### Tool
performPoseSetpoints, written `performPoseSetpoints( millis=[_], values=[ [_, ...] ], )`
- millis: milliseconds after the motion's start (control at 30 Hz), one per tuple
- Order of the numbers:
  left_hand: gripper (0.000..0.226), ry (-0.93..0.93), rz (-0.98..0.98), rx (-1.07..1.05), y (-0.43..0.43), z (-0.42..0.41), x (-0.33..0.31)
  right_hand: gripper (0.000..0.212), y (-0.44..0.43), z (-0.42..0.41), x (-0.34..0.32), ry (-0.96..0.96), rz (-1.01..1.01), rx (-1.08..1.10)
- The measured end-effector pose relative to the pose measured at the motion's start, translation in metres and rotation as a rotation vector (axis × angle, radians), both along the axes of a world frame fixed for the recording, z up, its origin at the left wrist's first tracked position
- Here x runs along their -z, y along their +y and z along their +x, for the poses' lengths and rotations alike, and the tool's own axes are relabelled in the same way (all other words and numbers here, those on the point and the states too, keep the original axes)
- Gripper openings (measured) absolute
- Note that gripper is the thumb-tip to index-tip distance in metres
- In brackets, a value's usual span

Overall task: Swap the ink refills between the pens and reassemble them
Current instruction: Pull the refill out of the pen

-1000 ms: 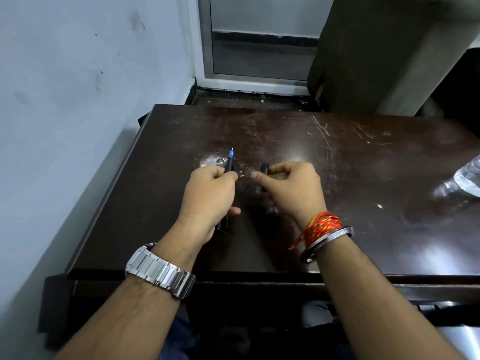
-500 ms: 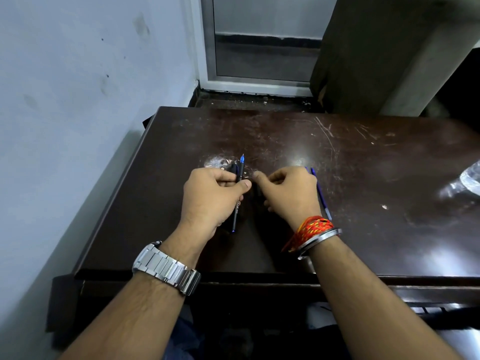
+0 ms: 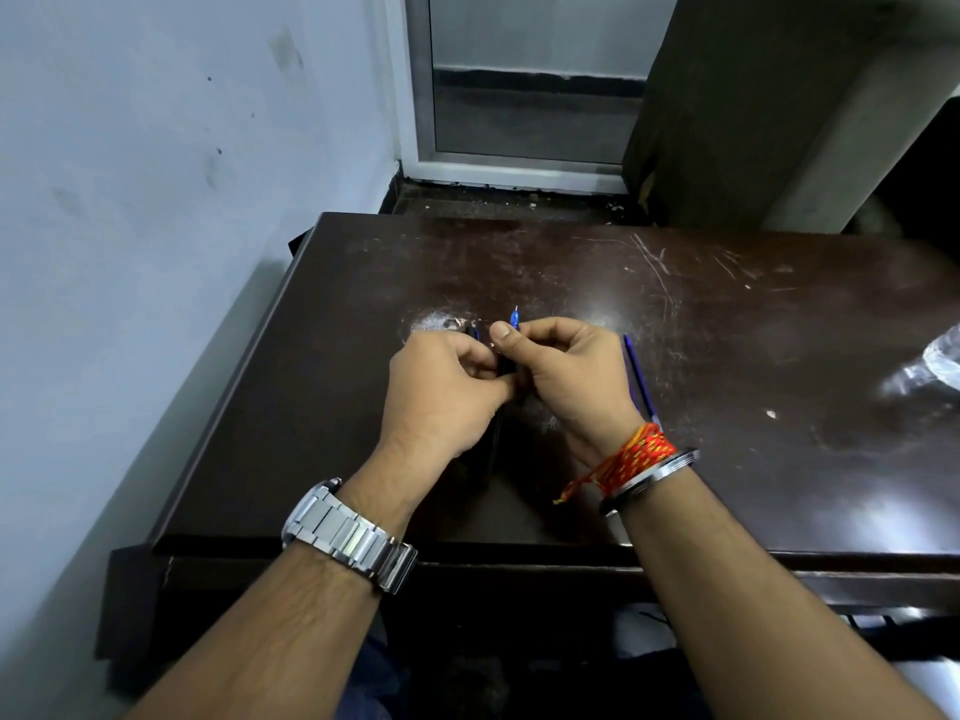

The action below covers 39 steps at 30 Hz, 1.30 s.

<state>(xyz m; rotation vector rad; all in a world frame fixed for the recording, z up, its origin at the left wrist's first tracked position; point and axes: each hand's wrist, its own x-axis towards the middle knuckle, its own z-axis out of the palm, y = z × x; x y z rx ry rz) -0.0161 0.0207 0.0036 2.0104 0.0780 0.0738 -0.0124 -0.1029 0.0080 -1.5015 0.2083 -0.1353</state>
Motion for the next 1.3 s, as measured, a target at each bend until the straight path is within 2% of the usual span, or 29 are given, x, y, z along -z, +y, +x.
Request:
performPoseSetpoints(
  millis=[133,333,433,633,733,800,967,1033,1067,1167,1233,1300],
  values=[
    [0.024,0.066,-0.151,0.004,0.0020,0.0045,-0.0004,0.018,-0.0005,0.0008,0.0002,0.004,0.003,-0.060],
    [0.016,0.022,-0.140,-0.026,0.0064,0.0042,0.0032,0.019,0.0026,0.0011,0.0001,0.004,-0.052,-0.067],
    [0.010,0.020,-0.137,-0.041,0.0039,0.0031,0.0036,0.033,0.0045,-0.0008,0.0028,0.005,-0.007,-0.003],
    [0.015,0.044,-0.169,-0.060,0.0037,0.0048,0.0042,0.008,0.0061,0.0013,0.0025,0.004,0.059,-0.024],
    [0.014,0.036,-0.160,-0.057,0.0014,0.0029,0.0023,0.022,0.0075,0.0011,0.0043,-0.024,0.010,0.007],
    [0.005,0.039,-0.169,-0.048,0.0000,0.0014,0.0020,0.015,0.0067,0.0010,0.0050,-0.034,0.032,0.010],
    [0.012,0.048,-0.174,-0.062,0.0009,0.0022,0.0019,0.008,0.0056,0.0022,0.0014,-0.007,0.108,-0.008],
    [0.012,0.048,-0.167,-0.063,0.0013,0.0020,0.0021,0.028,0.0066,0.0003,0.0031,-0.014,0.049,-0.009],
    [0.011,0.050,-0.167,-0.059,0.0009,0.0017,0.0023,0.031,0.0069,-0.0004,0.0036,-0.027,0.031,-0.015],
    [0.009,0.056,-0.194,-0.056,-0.0004,0.0012,0.0028,0.017,0.0071,0.0005,0.0044,-0.053,0.084,-0.035],
    [0.012,0.061,-0.206,-0.054,-0.0009,0.0024,0.0036,0.014,0.0080,0.0008,0.0022,-0.038,0.152,-0.029],
    [0.014,0.060,-0.202,-0.056,-0.0002,0.0030,0.0046,0.014,0.0082,0.0016,0.0032,-0.030,0.115,-0.013]
  ],
)
